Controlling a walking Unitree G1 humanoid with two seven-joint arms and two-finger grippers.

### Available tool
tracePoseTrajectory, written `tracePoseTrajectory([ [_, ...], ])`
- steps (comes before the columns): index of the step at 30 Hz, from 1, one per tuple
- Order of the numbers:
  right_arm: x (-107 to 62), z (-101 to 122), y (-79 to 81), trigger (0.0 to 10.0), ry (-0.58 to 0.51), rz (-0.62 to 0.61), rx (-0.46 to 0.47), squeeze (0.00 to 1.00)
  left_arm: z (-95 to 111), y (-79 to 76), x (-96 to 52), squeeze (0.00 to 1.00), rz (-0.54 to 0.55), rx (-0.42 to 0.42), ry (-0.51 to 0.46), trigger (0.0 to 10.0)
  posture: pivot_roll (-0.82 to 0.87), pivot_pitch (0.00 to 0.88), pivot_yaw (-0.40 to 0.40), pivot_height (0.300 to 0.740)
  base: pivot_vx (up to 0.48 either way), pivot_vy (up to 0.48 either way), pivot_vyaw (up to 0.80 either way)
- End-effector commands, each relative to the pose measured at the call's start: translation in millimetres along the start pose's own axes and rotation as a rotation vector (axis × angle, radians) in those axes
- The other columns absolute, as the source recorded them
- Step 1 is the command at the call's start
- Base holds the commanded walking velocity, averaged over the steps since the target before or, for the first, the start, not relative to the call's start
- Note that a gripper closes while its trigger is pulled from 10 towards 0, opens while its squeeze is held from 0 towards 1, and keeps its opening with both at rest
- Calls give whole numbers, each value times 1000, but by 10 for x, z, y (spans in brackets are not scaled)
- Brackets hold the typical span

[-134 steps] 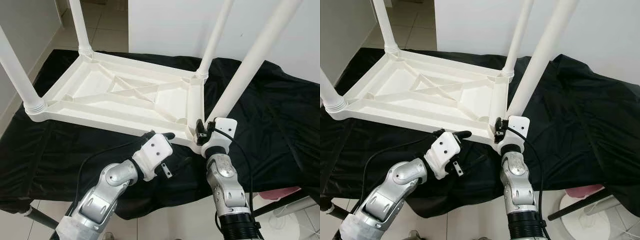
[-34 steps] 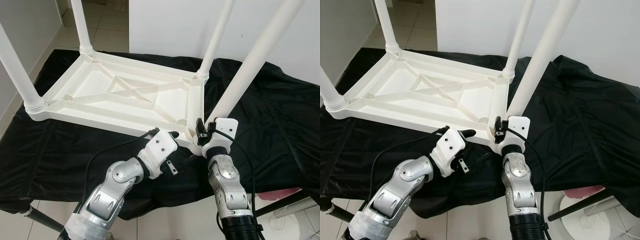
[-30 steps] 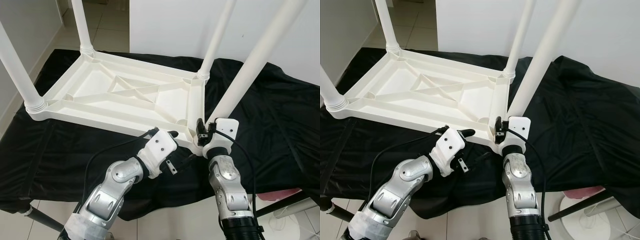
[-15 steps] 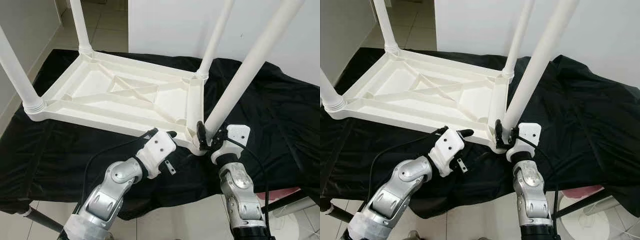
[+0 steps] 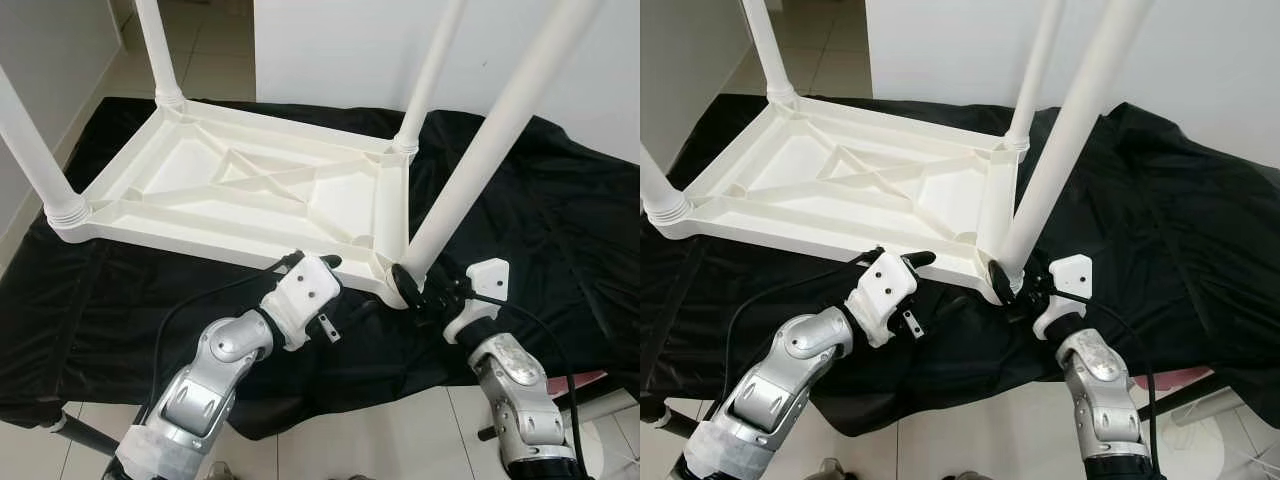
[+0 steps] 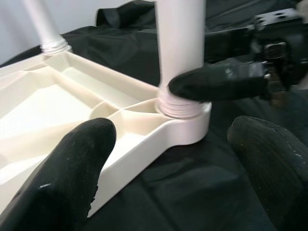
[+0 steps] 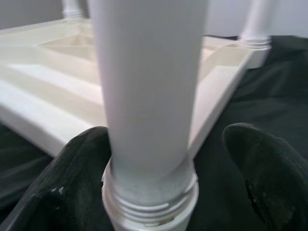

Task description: Building children table

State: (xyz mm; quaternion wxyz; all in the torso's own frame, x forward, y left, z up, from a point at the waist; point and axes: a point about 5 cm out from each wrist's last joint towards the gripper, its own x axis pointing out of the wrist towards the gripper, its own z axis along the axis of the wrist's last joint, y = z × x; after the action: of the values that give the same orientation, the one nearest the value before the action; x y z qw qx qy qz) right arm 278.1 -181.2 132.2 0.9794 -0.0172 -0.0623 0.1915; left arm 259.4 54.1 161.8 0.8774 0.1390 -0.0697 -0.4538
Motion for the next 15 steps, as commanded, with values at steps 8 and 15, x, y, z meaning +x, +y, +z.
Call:
tracePoseTrajectory([
  [8,141,14,-5,10000,11,162,-37,0,11,-40,-35,0,-33,11,-24,10000,-8,108,-96,740,0,0,0],
  [15,350,11,53,8745,12,269,-61,0,35,-28,3,0,-29,36,-41,10000,-2,101,-107,740,0,0,0],
])
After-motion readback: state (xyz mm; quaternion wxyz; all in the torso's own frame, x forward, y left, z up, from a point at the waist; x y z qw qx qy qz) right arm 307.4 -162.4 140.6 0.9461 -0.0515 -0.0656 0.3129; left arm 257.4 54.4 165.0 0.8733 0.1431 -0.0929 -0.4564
